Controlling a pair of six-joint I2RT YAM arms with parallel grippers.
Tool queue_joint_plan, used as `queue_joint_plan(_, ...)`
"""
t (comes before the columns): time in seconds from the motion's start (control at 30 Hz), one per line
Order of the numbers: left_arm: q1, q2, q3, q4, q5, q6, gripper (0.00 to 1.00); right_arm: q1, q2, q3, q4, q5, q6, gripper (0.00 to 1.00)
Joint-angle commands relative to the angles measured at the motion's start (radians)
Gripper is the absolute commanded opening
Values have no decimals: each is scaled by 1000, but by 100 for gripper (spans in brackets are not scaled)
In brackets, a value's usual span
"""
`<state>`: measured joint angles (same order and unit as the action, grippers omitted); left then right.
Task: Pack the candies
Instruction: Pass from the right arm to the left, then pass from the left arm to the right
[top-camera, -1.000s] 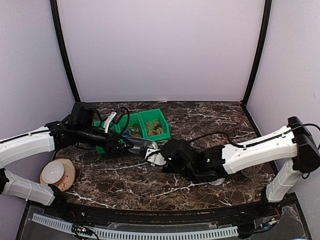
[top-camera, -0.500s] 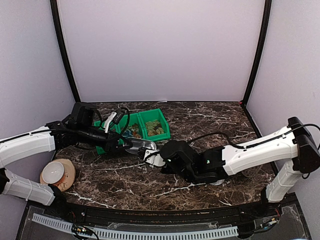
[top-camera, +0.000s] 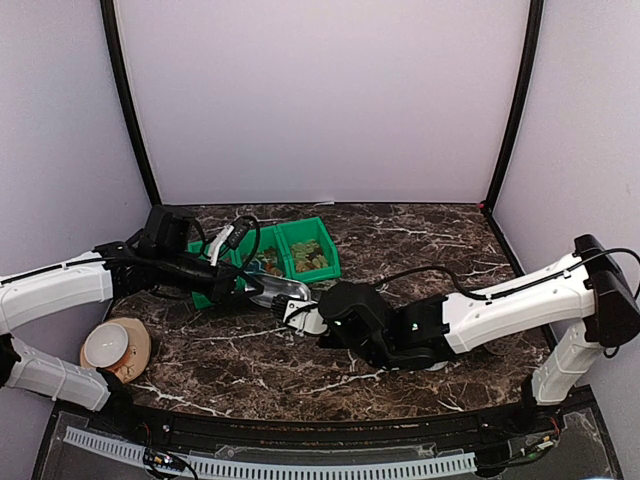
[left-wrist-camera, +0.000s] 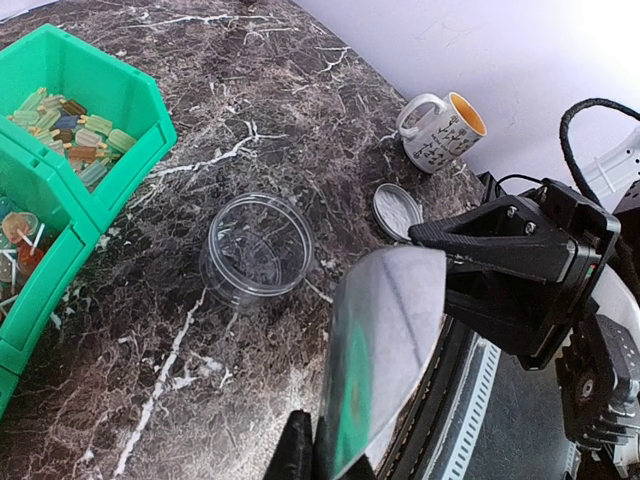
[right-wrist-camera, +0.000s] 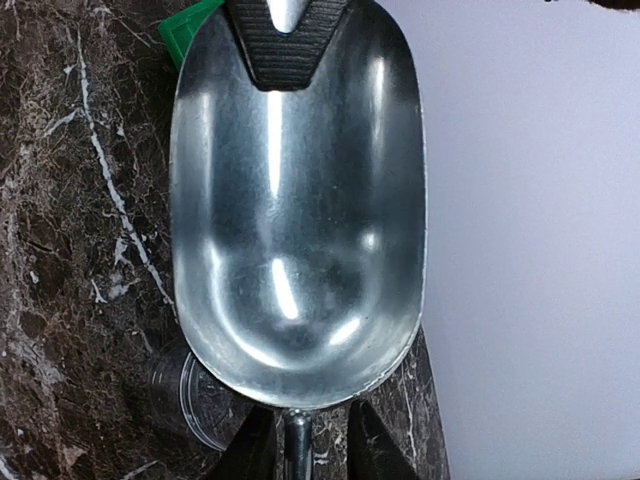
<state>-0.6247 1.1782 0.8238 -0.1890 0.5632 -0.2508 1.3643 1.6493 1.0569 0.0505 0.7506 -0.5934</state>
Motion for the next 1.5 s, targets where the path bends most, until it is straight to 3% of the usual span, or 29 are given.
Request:
queue_joint_plan(0.0,2,-19,-7,8,37,6,0,6,-42,-25,91,-36,3,29)
queue_joint_plan(0.4,3,-41,-14,35,98,0,0,1,-264,-269,340,-214,-109,43)
queue_joint_plan(0.47,3,-44,-16,42,109,-1,0,0,-291,-293,361,-257,-121,52)
queue_joint_plan(0.53,3,-45,-18,46,120,-3,0,-1,-315,-315,377,-272,-116,54)
queue_joint_plan(0.7,3,-46,-22,62,146,-8,0,-2,-319,-358,481,-213,-113,56)
queue_joint_plan(0.87,3,-46,-26,76,169,-13,0,-1,-256,-324,429,-220,-110,59)
queue_joint_plan(1.0,3,-47,-29,84,197,-17,0,-2,-227,-307,412,-254,-106,55)
queue_joint_plan(1.47,3,-44,-32,98,237,-27,0,-2,-197,-308,532,-274,-116,27)
